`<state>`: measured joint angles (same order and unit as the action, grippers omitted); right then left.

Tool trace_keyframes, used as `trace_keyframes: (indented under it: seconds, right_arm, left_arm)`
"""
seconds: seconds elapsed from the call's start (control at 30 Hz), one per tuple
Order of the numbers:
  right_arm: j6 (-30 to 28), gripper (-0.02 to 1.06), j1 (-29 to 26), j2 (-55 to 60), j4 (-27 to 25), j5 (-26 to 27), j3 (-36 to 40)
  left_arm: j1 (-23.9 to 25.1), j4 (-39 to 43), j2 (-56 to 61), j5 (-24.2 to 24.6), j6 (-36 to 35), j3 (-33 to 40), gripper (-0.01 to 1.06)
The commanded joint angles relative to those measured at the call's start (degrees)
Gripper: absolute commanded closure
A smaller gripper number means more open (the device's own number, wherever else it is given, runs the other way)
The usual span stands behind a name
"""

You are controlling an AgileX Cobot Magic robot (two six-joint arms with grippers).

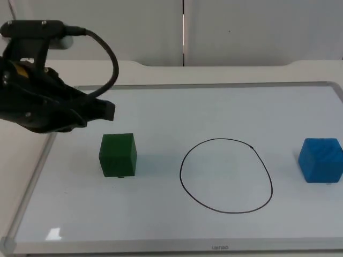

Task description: Push the two cubes into the marked area.

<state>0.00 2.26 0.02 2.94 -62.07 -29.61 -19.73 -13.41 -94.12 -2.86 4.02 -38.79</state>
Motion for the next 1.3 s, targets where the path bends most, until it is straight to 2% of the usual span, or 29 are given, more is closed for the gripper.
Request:
trace_keyframes:
  seconds: [0.0,0.03,0.23,0.33,0.37,0.5,0.53,0.57,0.63,0.77,0.83,0.87,0.97,1.1,1.23,1.27]
  right_arm:
    - [0.0,-0.01,0.22,-0.02,-0.34,0.37,0.1]
    - [0.0,-0.01,0.22,-0.02,-0.34,0.37,0.1]
    - [0.0,-0.01,0.22,-0.02,-0.34,0.37,0.1]
    - [0.0,-0.01,0.22,-0.02,-0.34,0.37,0.1]
    - [0.0,-0.01,0.22,-0.02,-0.34,0.37,0.1]
    - [0.0,-0.01,0.22,-0.02,-0.34,0.37,0.1]
    - [0.0,-0.01,0.22,-0.02,-0.34,0.37,0.1]
    - [0.0,-0.01,0.22,-0.02,-0.34,0.37,0.1]
    - [0.0,-0.01,0.22,-0.02,-0.34,0.37,0.1]
    - [0.0,-0.01,0.22,-0.02,-0.34,0.37,0.1]
    - [0.0,-0.01,0.22,-0.02,-0.34,0.37,0.1]
    - [0.0,-0.01,0.22,-0.02,-0.34,0.37,0.1]
    - [0.0,-0.01,0.22,-0.02,-0.34,0.37,0.1]
    - [0.0,-0.01,0.22,-0.02,-0.34,0.37,0.1]
    - [0.0,-0.01,0.22,-0.02,-0.34,0.37,0.1]
    - [0.0,-0.01,0.22,-0.02,-0.34,0.37,0.1]
  left_arm:
    - [-0.16,-1.11,-2.18,-4.29,-0.53,0.32,1.05]
    - [-0.16,-1.11,-2.18,-4.29,-0.53,0.32,1.05]
    - [-0.16,-3.07,-7.84,-11.8,0.23,0.32,1.05]
    - [-0.16,-8.63,-9.56,-16.15,5.01,0.22,1.05]
    - [-0.16,-8.63,-9.56,-16.15,5.01,0.22,1.05]
    - [-0.16,-24.13,-9.84,-20.49,20.94,0.22,1.05]
    - [-0.16,-24.13,-9.84,-20.49,20.94,0.22,1.05]
    - [-0.16,-28.34,-9.84,-21.52,26.81,0.22,1.05]
    - [-0.16,-30.13,-9.84,-21.85,30.21,0.22,1.05]
    - [1.25,-28.14,-9.96,-20.98,29.95,0.1,1.05]
    - [3.18,-25.72,-10.87,-17.16,29.95,-1.31,1.05]
    - [3.18,-25.72,-10.87,-17.16,29.95,-1.31,1.05]
    - [5.46,-23.25,-14.06,-11.22,29.95,-4.21,1.05]
    - [5.93,-22.75,-17.28,-10.78,29.95,-6.14,1.05]
    - [5.93,-19.96,-20.2,-4.9,29.51,-10.01,1.05]
    - [5.93,-19.96,-20.2,-4.9,29.51,-10.01,1.05]
